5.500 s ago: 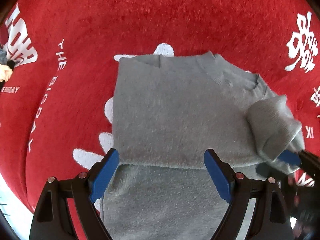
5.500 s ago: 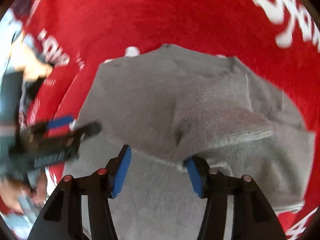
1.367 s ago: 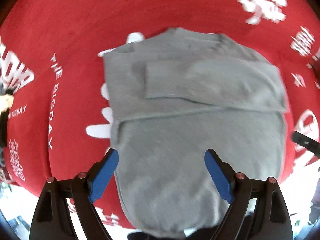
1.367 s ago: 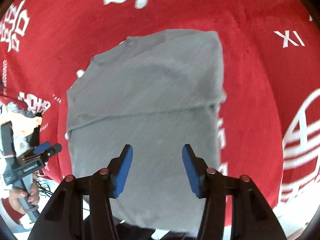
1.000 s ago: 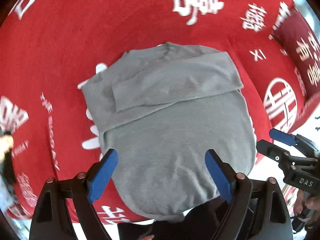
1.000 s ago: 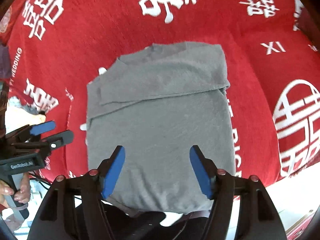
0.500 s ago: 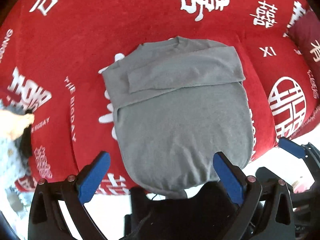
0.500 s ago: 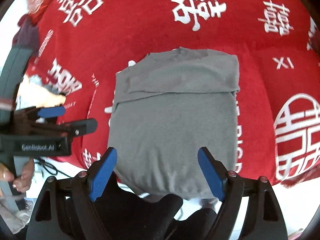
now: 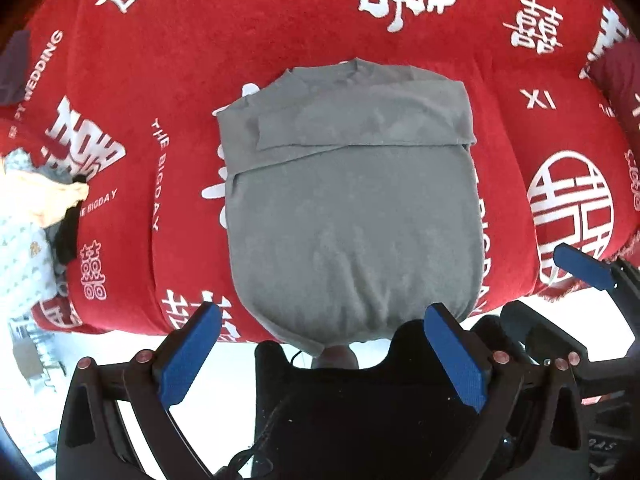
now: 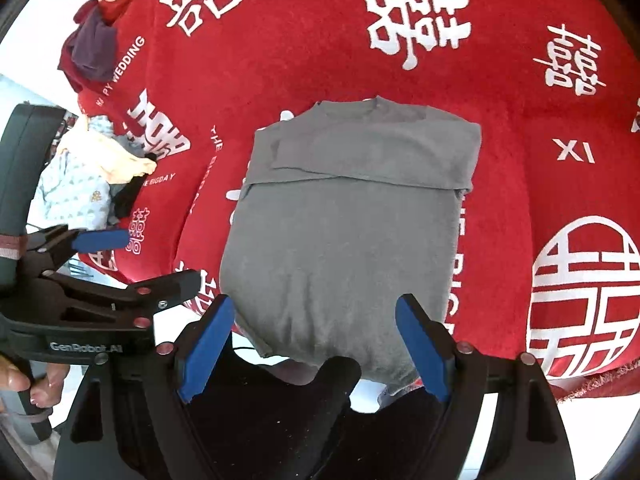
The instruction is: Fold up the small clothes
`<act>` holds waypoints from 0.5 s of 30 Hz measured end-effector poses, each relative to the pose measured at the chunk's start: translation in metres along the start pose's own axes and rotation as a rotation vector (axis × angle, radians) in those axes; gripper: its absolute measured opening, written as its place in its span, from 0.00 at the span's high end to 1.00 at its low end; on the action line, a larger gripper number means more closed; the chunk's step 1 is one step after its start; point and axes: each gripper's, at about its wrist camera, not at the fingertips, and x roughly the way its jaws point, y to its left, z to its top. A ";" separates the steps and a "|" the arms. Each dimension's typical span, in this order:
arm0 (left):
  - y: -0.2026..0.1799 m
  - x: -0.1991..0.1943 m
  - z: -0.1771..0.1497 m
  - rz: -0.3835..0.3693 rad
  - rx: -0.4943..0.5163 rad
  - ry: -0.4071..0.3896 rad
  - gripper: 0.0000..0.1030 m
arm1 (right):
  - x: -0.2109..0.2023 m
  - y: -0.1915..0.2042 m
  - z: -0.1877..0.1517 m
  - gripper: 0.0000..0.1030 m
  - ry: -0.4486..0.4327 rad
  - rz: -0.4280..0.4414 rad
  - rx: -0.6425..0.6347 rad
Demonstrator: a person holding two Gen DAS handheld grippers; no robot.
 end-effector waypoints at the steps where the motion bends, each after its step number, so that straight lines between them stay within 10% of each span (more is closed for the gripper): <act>1: -0.001 -0.001 -0.001 0.002 -0.002 -0.002 0.01 | -0.002 -0.003 0.000 0.17 -0.002 0.006 0.003; 15: -0.019 -0.011 -0.004 0.012 -0.050 -0.005 0.01 | -0.016 -0.027 0.001 0.17 -0.024 0.017 0.033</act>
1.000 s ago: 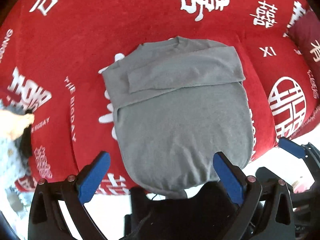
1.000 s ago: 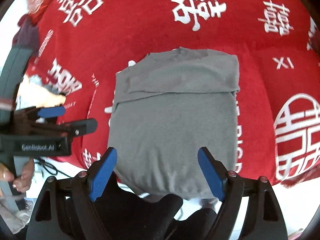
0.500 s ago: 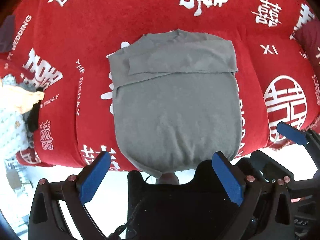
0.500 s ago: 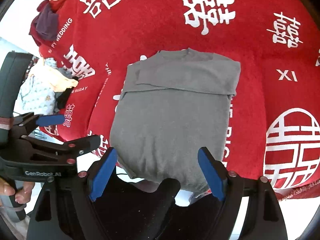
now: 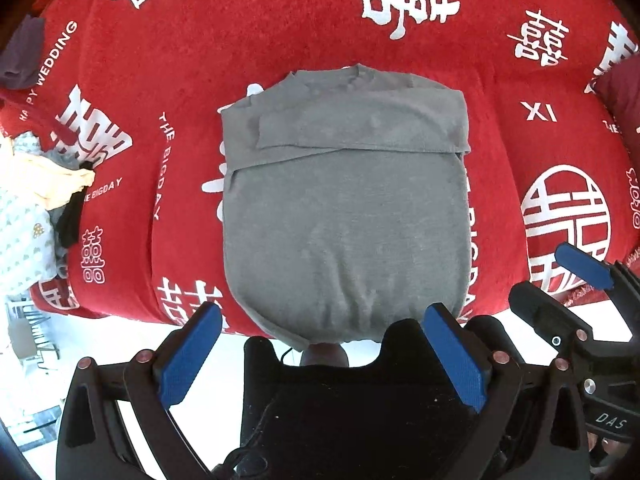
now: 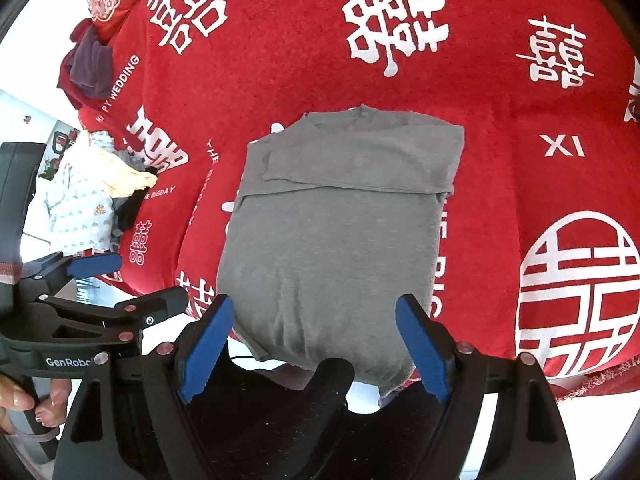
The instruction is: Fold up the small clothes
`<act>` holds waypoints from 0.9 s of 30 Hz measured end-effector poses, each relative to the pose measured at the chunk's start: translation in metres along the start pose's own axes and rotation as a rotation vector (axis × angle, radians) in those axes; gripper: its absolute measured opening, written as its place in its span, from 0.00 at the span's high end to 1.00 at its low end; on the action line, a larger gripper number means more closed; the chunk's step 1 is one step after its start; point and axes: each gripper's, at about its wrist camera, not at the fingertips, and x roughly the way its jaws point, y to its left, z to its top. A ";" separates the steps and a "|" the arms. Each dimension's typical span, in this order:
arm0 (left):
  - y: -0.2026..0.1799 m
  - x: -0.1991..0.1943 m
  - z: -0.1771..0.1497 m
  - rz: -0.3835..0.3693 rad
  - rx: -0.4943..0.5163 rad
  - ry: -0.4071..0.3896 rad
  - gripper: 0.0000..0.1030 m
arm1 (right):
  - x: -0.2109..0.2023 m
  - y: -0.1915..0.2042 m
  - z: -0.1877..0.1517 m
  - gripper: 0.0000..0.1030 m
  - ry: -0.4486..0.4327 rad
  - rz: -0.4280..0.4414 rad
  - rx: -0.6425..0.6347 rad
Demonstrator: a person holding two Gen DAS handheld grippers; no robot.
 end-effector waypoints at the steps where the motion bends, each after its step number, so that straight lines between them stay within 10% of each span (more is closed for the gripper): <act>1: -0.001 0.000 0.000 0.001 -0.002 0.000 0.01 | 0.000 -0.001 0.000 0.17 0.000 -0.002 0.000; 27: 0.019 0.020 0.004 -0.055 -0.072 0.011 0.01 | 0.014 0.001 0.005 0.17 0.047 -0.068 -0.018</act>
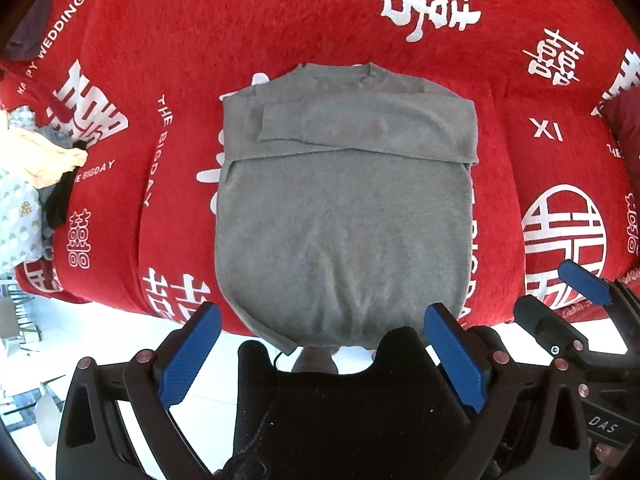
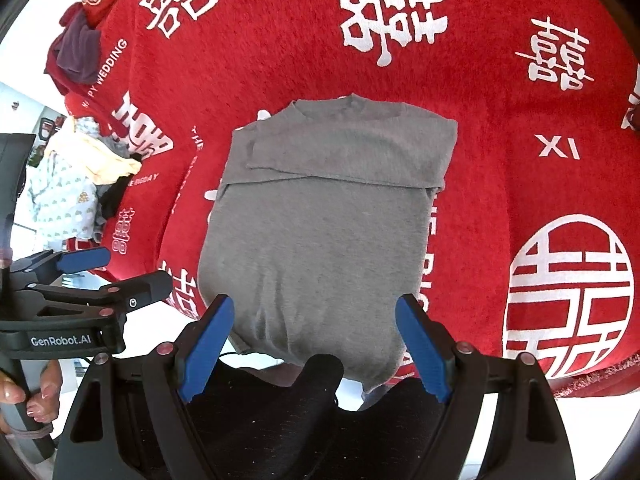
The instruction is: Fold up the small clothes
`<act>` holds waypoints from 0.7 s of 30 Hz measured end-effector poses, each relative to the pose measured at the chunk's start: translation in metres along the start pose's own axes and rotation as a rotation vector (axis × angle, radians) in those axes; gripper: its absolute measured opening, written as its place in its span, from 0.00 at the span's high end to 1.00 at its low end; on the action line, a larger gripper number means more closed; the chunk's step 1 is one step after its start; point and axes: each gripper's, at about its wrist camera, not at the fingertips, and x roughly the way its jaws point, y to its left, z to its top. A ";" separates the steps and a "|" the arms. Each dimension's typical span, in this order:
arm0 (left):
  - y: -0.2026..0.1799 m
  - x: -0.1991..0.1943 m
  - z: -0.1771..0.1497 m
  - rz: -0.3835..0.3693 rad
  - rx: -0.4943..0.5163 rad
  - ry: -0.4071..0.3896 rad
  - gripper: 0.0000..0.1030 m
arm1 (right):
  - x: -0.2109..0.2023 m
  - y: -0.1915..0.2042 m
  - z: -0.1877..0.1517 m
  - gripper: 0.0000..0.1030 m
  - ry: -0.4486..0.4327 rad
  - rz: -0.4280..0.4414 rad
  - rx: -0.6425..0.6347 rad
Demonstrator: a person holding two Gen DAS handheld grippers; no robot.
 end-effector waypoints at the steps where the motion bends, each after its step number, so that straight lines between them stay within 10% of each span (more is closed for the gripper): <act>1: 0.002 0.003 0.001 -0.002 0.002 0.004 0.01 | 0.001 0.001 0.000 0.17 0.001 -0.008 0.002; 21: 0.086 0.070 0.012 -0.117 0.100 -0.086 0.01 | 0.062 -0.003 -0.009 0.17 -0.023 -0.008 0.270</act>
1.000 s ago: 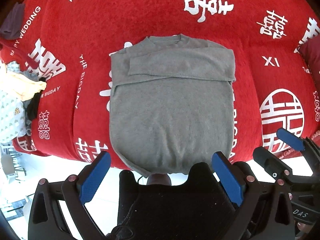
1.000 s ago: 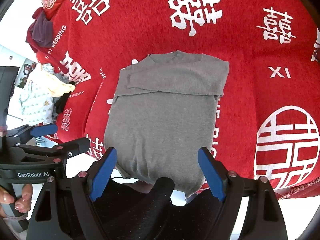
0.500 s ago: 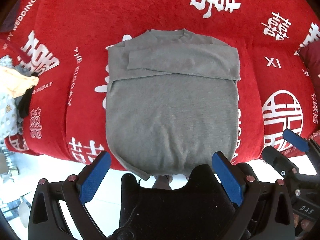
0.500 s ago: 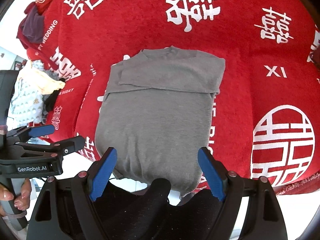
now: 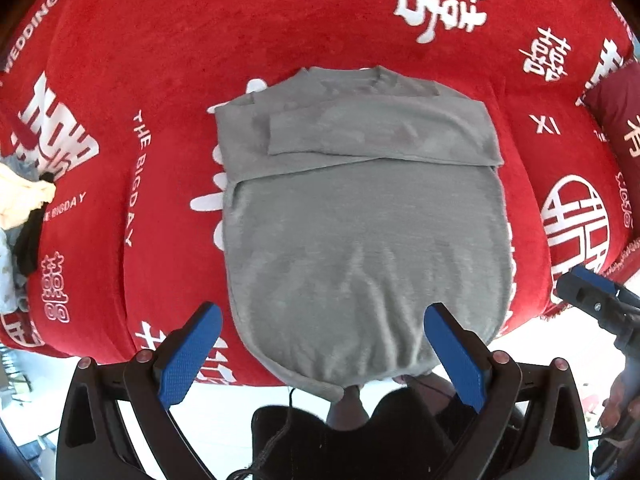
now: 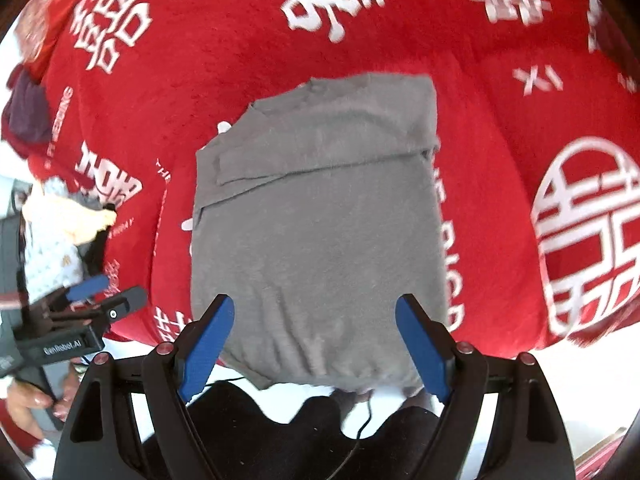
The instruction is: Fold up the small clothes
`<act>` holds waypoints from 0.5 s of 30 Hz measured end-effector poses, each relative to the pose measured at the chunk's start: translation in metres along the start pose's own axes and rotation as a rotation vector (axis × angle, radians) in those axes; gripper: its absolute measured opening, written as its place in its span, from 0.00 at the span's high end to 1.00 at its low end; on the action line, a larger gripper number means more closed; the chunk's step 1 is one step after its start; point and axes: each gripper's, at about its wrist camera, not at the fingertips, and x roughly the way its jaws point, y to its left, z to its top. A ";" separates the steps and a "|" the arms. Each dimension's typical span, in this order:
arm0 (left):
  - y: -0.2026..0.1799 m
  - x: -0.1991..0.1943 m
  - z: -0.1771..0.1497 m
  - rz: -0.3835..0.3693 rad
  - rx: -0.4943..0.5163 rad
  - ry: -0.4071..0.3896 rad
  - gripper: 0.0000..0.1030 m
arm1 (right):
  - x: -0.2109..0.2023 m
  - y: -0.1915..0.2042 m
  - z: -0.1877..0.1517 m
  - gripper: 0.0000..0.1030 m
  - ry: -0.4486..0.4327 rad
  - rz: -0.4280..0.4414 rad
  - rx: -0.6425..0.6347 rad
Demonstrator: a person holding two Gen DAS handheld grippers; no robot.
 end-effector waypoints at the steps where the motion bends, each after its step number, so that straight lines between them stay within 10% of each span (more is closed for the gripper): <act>1: 0.006 0.005 -0.001 -0.007 -0.009 -0.001 0.01 | 0.004 0.000 -0.001 0.17 0.006 -0.002 0.009; 15: 0.030 0.085 -0.027 0.002 -0.066 0.063 0.01 | 0.072 -0.019 -0.027 0.17 0.156 -0.107 -0.016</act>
